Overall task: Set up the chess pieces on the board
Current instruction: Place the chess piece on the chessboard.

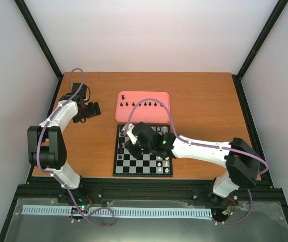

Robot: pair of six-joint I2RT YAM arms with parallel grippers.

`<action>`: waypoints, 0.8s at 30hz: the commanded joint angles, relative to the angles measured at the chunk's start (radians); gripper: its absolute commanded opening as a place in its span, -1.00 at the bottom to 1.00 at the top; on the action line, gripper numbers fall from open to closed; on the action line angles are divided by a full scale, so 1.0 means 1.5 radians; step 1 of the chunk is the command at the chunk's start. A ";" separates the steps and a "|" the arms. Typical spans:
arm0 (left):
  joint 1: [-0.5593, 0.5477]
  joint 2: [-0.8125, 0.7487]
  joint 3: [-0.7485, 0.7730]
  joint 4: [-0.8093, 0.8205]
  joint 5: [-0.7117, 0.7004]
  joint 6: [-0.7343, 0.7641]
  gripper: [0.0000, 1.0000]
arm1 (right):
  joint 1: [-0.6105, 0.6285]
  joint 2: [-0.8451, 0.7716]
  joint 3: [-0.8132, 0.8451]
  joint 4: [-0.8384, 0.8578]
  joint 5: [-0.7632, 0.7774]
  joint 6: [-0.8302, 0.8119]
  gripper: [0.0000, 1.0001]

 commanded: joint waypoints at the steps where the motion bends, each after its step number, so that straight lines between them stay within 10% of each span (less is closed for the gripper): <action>1: 0.000 -0.002 0.016 0.010 0.000 -0.008 0.99 | 0.040 0.029 -0.021 0.094 0.012 0.010 -0.94; 24: 0.000 -0.028 0.003 0.008 -0.021 -0.001 0.99 | 0.100 0.120 -0.075 0.233 -0.017 0.032 -0.94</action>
